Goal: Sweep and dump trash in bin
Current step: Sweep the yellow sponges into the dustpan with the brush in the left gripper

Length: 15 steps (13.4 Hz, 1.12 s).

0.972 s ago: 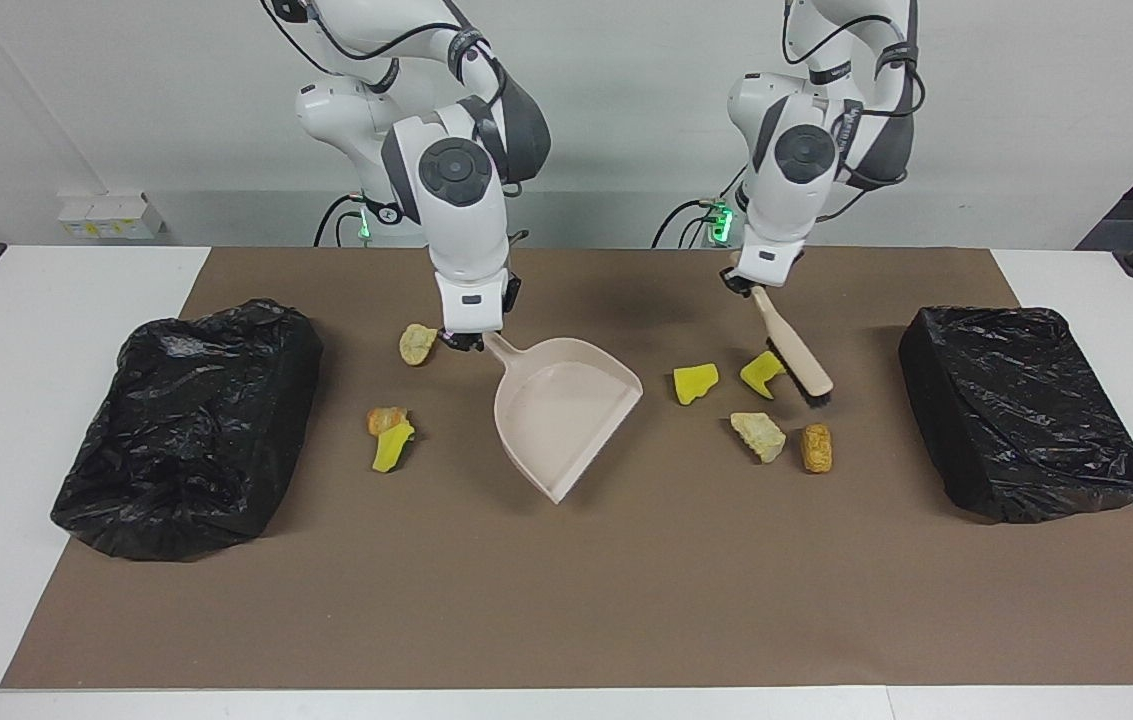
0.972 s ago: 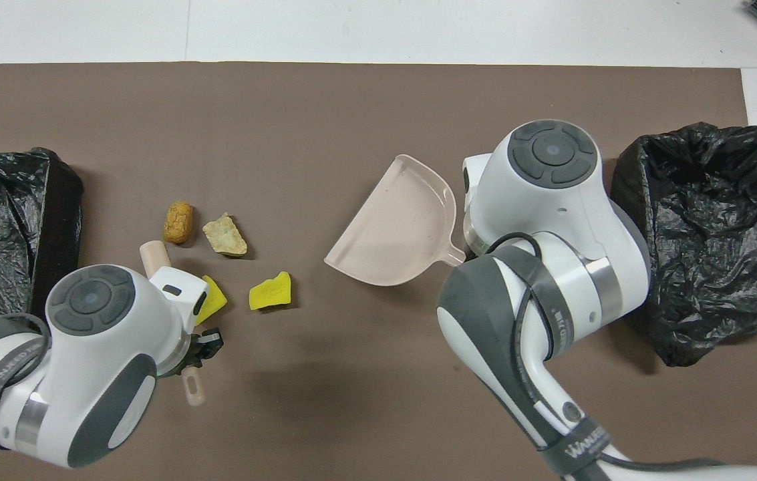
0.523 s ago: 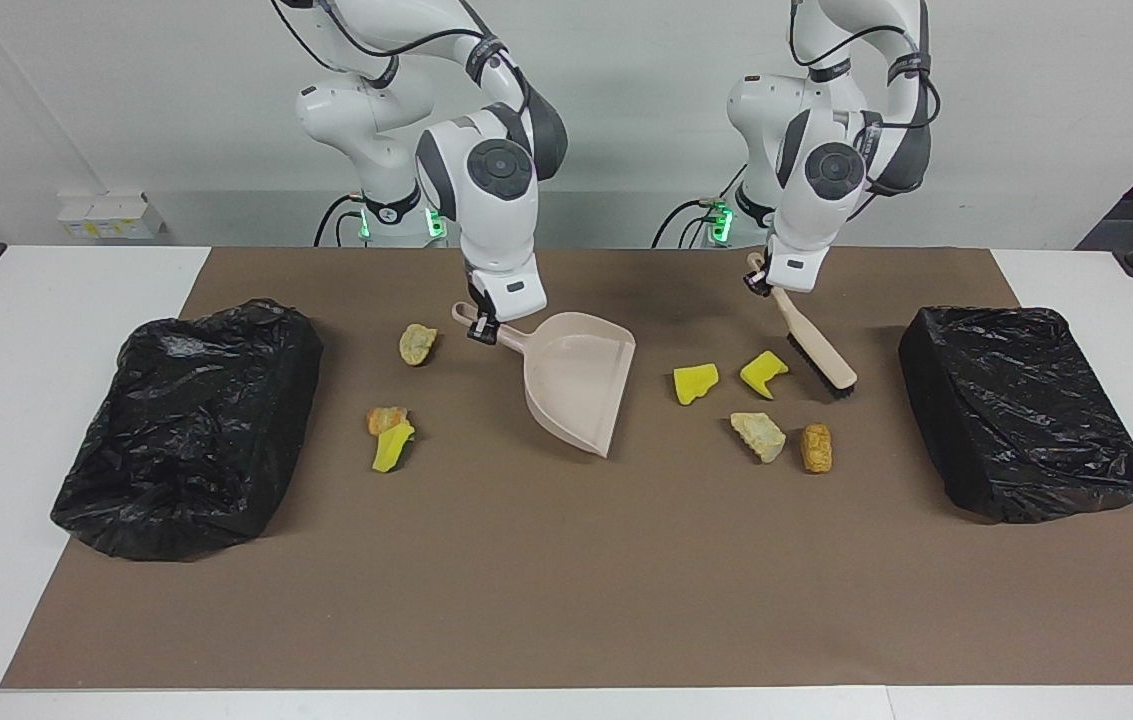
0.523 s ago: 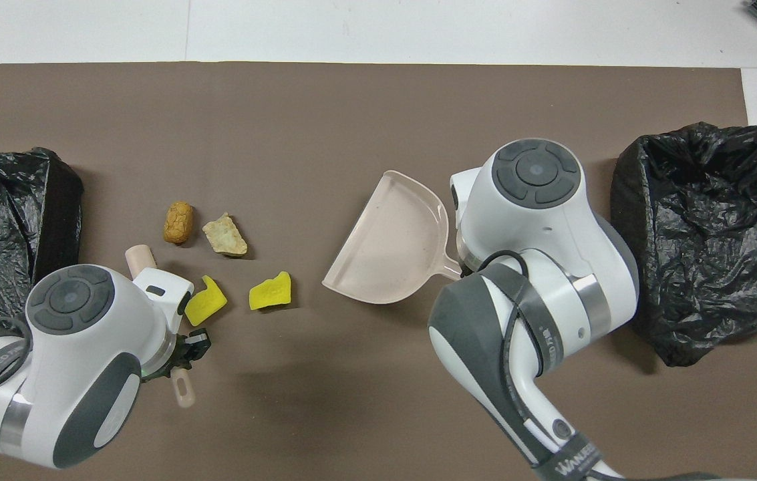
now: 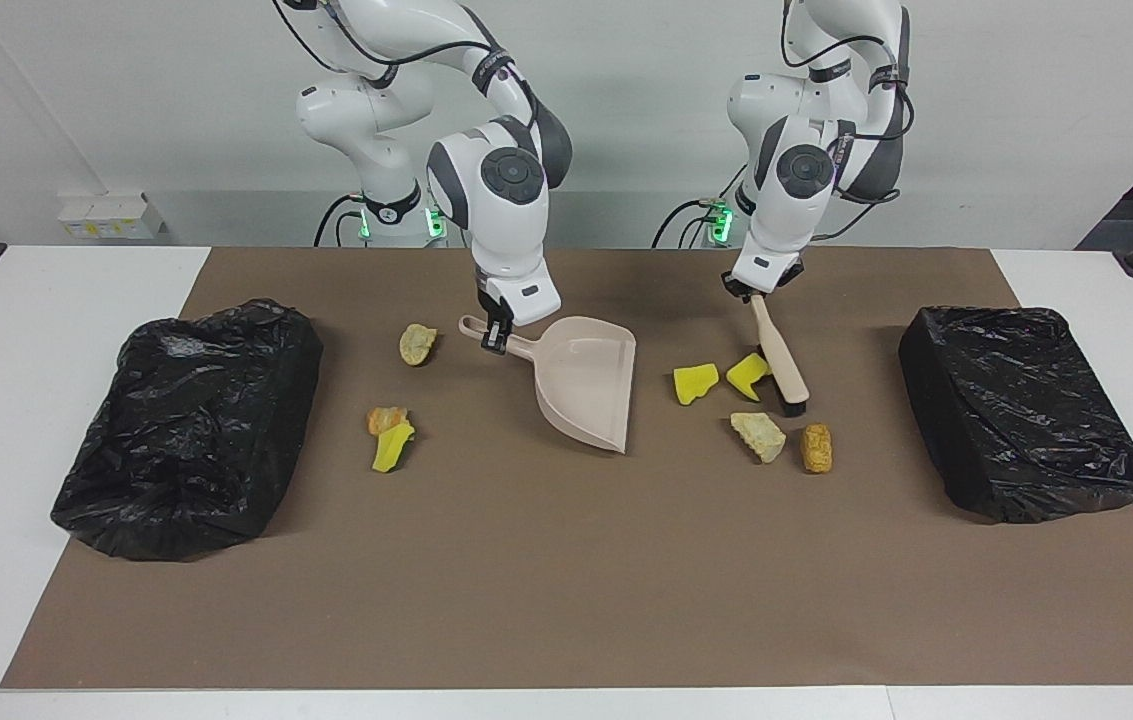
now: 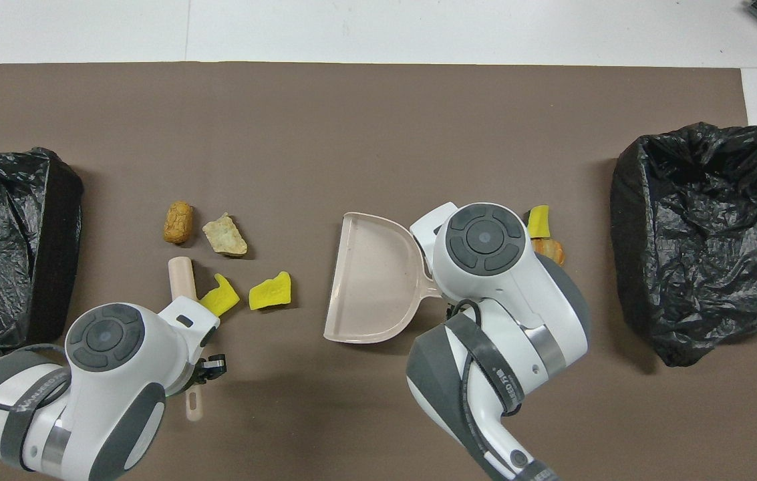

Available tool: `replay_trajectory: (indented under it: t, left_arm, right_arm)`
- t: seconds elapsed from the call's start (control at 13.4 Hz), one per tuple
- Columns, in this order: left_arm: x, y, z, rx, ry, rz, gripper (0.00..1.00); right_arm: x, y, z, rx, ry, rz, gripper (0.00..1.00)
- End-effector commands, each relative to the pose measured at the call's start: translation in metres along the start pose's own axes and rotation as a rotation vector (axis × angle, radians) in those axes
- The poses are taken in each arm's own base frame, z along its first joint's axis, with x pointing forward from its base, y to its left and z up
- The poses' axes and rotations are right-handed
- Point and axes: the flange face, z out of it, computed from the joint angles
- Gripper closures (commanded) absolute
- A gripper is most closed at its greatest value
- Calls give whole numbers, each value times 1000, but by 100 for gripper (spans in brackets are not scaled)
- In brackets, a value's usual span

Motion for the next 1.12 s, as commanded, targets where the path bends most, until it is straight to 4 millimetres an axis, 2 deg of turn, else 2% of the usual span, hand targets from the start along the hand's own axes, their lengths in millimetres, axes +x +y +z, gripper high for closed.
replay_trajectory:
  t: [0.0,0.15,0.37,0.6,0.75,0.9,1.05]
  left_arm:
    - [-2,11,1,-74,19,115,100]
    - [-10,33,10,-75,2,176,100]
    - [-28,73,5,-131,37,235,100]
    - [-49,119,-7,-194,54,290,100]
    - [-49,147,-21,-224,59,305,100]
    - [-41,160,-34,-234,60,254,100]
    - [-33,153,-41,-239,70,227,100]
  right_arm:
    - [2,4,3,-37,11,-34,100]
    - [6,5,8,-35,10,-36,100]
    - [17,2,14,-42,16,-49,100]
    - [21,5,19,-53,29,-50,100]
    - [23,5,21,-52,29,-50,100]
    - [23,7,18,-55,32,-49,100]
    - [23,7,16,-57,36,-42,100]
